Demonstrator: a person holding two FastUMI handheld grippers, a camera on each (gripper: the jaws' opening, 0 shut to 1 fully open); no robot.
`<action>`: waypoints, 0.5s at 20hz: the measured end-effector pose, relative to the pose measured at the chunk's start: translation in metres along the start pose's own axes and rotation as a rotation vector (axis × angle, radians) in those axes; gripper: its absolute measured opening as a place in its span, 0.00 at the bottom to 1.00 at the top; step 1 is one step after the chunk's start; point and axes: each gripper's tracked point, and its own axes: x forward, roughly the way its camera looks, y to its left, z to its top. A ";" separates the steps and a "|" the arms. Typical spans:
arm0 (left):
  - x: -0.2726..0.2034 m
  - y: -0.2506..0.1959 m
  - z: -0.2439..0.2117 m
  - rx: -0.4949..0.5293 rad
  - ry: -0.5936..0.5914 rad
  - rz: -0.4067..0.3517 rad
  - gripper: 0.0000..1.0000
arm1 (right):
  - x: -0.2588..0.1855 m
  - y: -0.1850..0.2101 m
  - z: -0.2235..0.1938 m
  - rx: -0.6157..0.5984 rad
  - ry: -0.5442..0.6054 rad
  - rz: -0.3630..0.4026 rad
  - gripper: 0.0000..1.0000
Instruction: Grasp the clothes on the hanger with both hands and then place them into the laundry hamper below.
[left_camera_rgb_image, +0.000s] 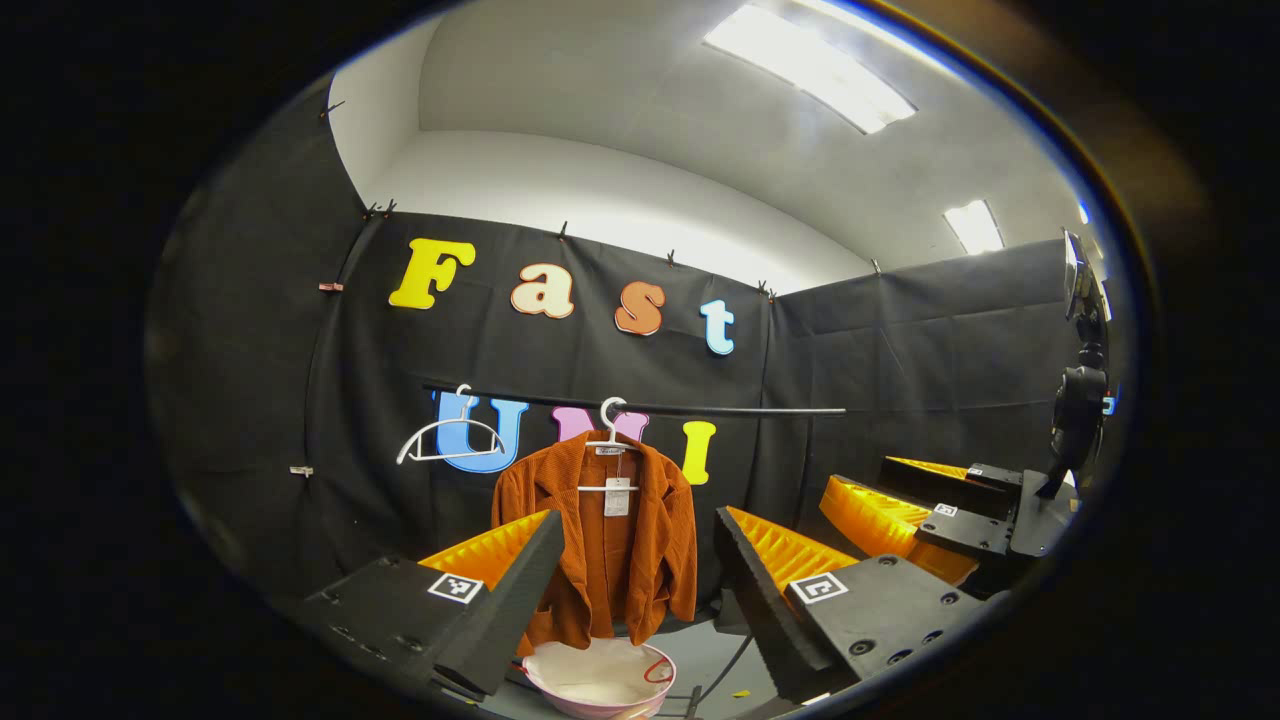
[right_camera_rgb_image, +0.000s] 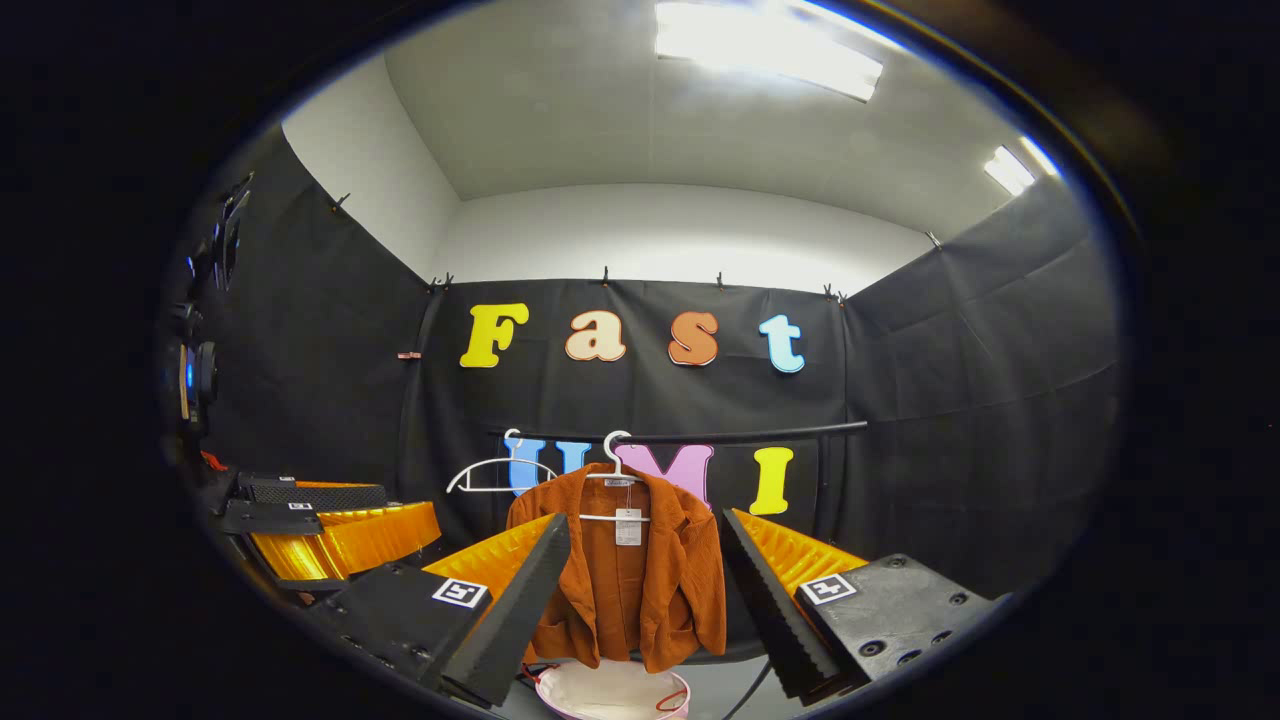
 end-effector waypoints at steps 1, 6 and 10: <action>0.000 0.002 0.001 -0.001 -0.001 -0.005 0.95 | 0.000 0.003 -0.001 -0.002 0.002 -0.005 0.97; 0.000 0.018 -0.003 -0.006 0.002 -0.026 0.95 | 0.002 0.013 -0.008 -0.025 0.009 -0.037 0.97; 0.008 0.031 -0.012 -0.017 0.012 -0.033 0.95 | 0.006 0.013 -0.017 -0.043 0.024 -0.070 0.97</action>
